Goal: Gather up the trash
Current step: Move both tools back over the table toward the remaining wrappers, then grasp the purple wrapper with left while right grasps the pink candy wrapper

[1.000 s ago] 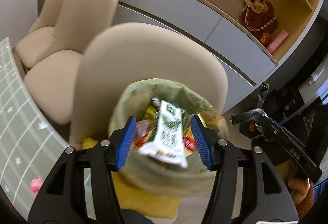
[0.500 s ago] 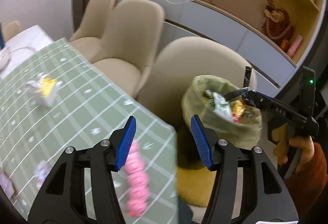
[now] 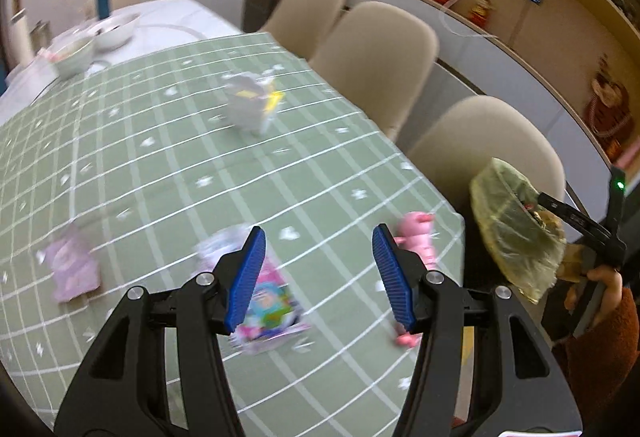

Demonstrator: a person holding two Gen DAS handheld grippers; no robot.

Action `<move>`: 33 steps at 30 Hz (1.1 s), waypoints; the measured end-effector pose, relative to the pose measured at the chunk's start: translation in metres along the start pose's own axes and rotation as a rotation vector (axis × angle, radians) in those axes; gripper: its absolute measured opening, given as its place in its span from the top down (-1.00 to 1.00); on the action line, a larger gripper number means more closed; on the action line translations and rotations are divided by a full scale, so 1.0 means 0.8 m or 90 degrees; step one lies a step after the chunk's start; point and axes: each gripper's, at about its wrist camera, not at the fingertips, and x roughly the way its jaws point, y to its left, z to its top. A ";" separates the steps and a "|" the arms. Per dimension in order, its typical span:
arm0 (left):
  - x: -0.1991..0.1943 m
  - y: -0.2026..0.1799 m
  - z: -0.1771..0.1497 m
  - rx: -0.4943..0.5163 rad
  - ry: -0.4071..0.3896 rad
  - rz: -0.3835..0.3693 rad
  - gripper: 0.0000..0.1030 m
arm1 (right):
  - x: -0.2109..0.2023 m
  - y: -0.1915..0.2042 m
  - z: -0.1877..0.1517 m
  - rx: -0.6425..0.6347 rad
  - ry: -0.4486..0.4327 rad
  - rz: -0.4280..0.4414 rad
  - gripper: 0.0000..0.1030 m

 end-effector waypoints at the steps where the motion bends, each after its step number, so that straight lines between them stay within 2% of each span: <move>1: -0.003 0.010 -0.002 -0.011 -0.001 0.005 -0.03 | -0.004 0.005 0.000 -0.002 -0.004 0.005 0.19; 4: -0.011 0.051 -0.009 -0.041 -0.006 0.033 -0.03 | -0.020 0.027 0.000 -0.020 -0.020 0.023 0.19; 7: -0.025 0.101 -0.015 -0.060 -0.023 0.088 -0.03 | -0.030 0.059 -0.003 -0.038 -0.030 0.057 0.17; 11: -0.041 0.175 -0.028 -0.102 -0.036 0.172 -0.03 | -0.031 0.113 -0.008 -0.070 -0.026 0.125 0.04; 14: -0.049 0.219 -0.038 -0.136 -0.033 0.206 -0.03 | -0.027 0.171 -0.018 -0.135 -0.021 0.173 -0.09; 16: -0.052 0.241 -0.043 -0.151 -0.034 0.220 -0.03 | -0.020 0.206 -0.028 -0.182 0.002 0.188 -0.11; 19: -0.052 0.270 -0.048 -0.164 -0.030 0.231 -0.03 | -0.006 0.259 -0.049 -0.254 0.039 0.212 -0.11; 23: -0.048 0.273 -0.051 -0.156 -0.025 0.226 -0.03 | 0.011 0.309 -0.074 -0.306 0.089 0.251 -0.11; 27: -0.039 0.268 -0.053 -0.145 -0.018 0.214 -0.03 | 0.025 0.348 -0.105 -0.367 0.116 0.237 -0.11; 33: -0.034 0.258 -0.054 -0.142 -0.015 0.191 -0.03 | 0.055 0.383 -0.126 -0.383 0.158 0.277 -0.11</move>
